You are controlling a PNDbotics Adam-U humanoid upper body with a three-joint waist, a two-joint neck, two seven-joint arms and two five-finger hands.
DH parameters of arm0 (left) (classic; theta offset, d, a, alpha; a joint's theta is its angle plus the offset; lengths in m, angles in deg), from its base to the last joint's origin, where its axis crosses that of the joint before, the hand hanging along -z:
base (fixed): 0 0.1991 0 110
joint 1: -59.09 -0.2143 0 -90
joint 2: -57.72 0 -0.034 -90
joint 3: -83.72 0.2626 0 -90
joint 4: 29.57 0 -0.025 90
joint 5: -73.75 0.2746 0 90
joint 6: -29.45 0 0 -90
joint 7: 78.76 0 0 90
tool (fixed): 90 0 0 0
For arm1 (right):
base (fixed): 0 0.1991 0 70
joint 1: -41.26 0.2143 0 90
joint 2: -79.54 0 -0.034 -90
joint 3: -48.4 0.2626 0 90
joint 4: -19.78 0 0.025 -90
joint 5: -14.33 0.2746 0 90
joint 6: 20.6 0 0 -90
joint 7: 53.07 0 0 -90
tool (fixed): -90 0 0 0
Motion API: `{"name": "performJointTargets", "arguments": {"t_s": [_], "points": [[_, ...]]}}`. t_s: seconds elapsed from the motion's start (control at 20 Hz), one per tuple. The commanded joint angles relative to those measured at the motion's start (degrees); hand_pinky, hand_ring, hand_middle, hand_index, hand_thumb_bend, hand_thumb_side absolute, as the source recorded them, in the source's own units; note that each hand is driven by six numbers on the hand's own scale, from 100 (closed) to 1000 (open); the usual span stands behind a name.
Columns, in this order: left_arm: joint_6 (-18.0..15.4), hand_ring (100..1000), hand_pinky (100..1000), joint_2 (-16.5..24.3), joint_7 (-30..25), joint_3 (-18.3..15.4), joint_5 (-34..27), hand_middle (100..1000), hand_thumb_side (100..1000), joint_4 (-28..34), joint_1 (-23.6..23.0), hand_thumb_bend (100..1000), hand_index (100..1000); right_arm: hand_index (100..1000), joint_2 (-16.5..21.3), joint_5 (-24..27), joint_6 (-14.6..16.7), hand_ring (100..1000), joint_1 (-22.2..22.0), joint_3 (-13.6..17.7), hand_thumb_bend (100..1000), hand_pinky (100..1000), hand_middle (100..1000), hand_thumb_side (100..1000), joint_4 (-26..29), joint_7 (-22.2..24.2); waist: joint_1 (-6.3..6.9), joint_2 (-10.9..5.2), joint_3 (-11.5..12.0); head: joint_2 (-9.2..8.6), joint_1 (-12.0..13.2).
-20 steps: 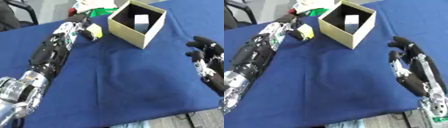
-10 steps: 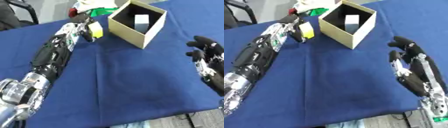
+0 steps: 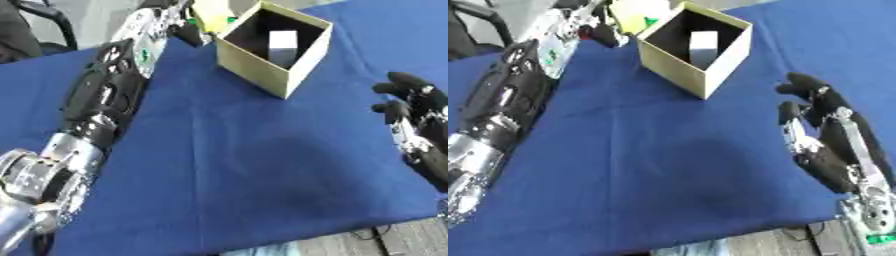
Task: Pick up objects on the table and place them in the box.
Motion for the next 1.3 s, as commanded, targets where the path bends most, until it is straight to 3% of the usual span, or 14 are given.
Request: {"name": "performJointTargets", "arguments": {"t_s": [0.05,0.55,0.75,1.0,1.15,1.3], "points": [[-1.0,485,619,-1.0,-0.1,1.0,0.0,466,186,1.5,1.8,300,690,882,0.2,-0.1,0.1,886,0.6,-0.1,100,753,726,514,0.5,0.3,-0.51,-1.07,-0.2,-0.75,0.5],[-3.6,500,621,-5.9,-0.3,2.5,0.7,484,226,-0.1,1.6,344,706,882,0.1,0.2,0.2,886,1.3,-0.5,100,753,726,514,0.5,0.8,-0.19,-0.50,-1.4,-1.34,1.1],[-4.5,527,635,-6.4,-0.8,2.8,0.2,533,276,-0.5,1.3,421,749,882,0.1,0.2,0.2,886,1.3,-0.5,100,753,726,513,0.4,0.9,-0.11,-0.47,-1.4,-1.35,1.0],[-5.2,605,668,-6.3,-1.2,2.9,-0.2,635,376,-0.4,1.1,589,813,877,0.1,0.2,0.2,886,1.3,-0.5,100,753,723,513,0.4,0.9,-0.17,-0.50,-1.3,-1.38,0.8],[-5.2,615,674,-6.0,-1.2,2.8,-0.5,654,399,-0.1,1.1,627,822,877,0.0,0.2,0.2,886,1.3,-0.4,100,753,723,513,0.4,0.9,-0.22,-0.58,-1.3,-1.41,0.8],[-5.3,603,663,-5.5,-0.9,2.8,-1.5,633,395,0.7,0.9,604,817,877,0.0,0.2,0.1,886,1.2,-0.4,100,753,723,512,0.4,0.9,-0.34,-0.72,-1.1,-1.42,0.6]]}}
